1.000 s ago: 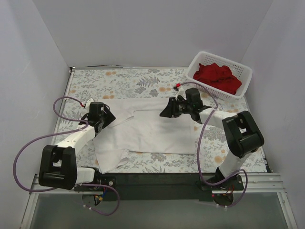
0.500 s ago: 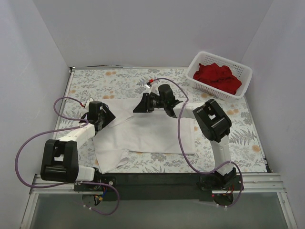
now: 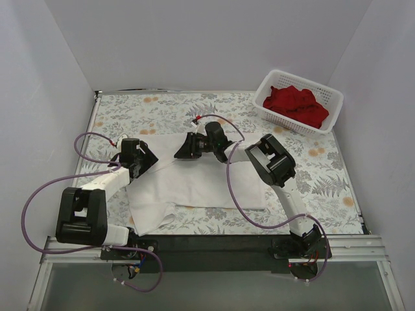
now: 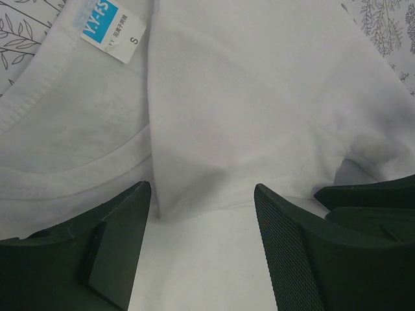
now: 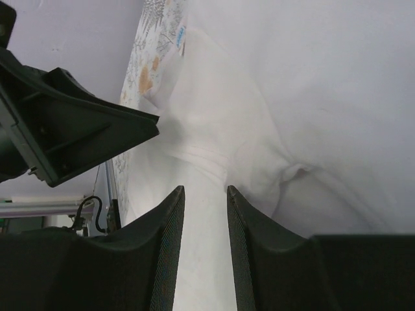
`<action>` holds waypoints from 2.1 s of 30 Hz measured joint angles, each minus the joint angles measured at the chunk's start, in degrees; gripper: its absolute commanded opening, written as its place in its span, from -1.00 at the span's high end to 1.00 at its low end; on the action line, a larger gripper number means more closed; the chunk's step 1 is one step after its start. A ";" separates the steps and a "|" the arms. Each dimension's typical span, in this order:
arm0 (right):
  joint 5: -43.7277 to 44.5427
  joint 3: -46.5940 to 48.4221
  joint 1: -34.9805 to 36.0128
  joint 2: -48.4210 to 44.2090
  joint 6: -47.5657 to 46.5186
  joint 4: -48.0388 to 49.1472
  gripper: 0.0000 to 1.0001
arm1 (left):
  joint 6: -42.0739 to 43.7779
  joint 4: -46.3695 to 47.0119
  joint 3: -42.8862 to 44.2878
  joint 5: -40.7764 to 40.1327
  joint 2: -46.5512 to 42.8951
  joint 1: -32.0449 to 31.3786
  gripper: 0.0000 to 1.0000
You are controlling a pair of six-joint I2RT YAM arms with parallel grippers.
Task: Fold and stack the t-shirts
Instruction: Fold the tshirt
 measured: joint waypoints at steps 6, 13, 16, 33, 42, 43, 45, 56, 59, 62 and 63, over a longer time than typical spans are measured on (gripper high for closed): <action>1.73 -1.03 -0.11 1.62 1.31 0.15 0.23 | 0.02 0.00 -0.20 0.09 0.02 0.00 -0.32; 2.23 -1.57 -0.11 1.64 2.23 1.40 0.24 | 0.00 0.00 -0.20 0.35 1.38 0.00 -0.22; 2.23 -1.57 -0.13 1.64 2.27 1.40 0.24 | -0.04 -0.04 -0.20 0.92 2.19 0.00 -0.03; 2.67 -4.26 -0.50 0.07 1.57 2.38 0.24 | -5.22 -9.40 0.55 -1.27 1.44 0.72 0.51; 2.51 -9.09 -2.16 -8.96 -1.99 -0.48 0.22 | -5.86 -14.67 4.37 -4.17 0.13 1.44 -0.15; 2.49 -9.94 -2.58 -10.82 -2.75 -0.70 0.22 | -5.70 -14.93 5.16 -4.63 -0.39 1.44 -0.16; 2.67 -11.85 -3.85 -14.86 -4.59 -1.97 0.22 | -5.03 -14.49 7.26 -5.31 -1.01 1.44 -0.16; 9.09 -21.55 -18.69 -25.90 -16.85 -11.82 0.28 | -0.26 -2.91 22.08 -5.66 16.15 1.55 0.07; 11.47 -23.69 -22.47 -25.90 -19.71 -15.69 0.34 | 0.72 -1.97 23.26 -5.88 21.20 1.86 0.10; 13.22 -24.96 -25.38 -25.90 -21.99 -18.27 0.38 | 1.49 -1.57 24.20 -6.21 24.81 2.56 0.10; 13.68 -25.16 -26.21 -25.90 -22.49 -18.80 0.39 | 1.62 -1.44 24.48 -6.32 25.73 2.80 0.10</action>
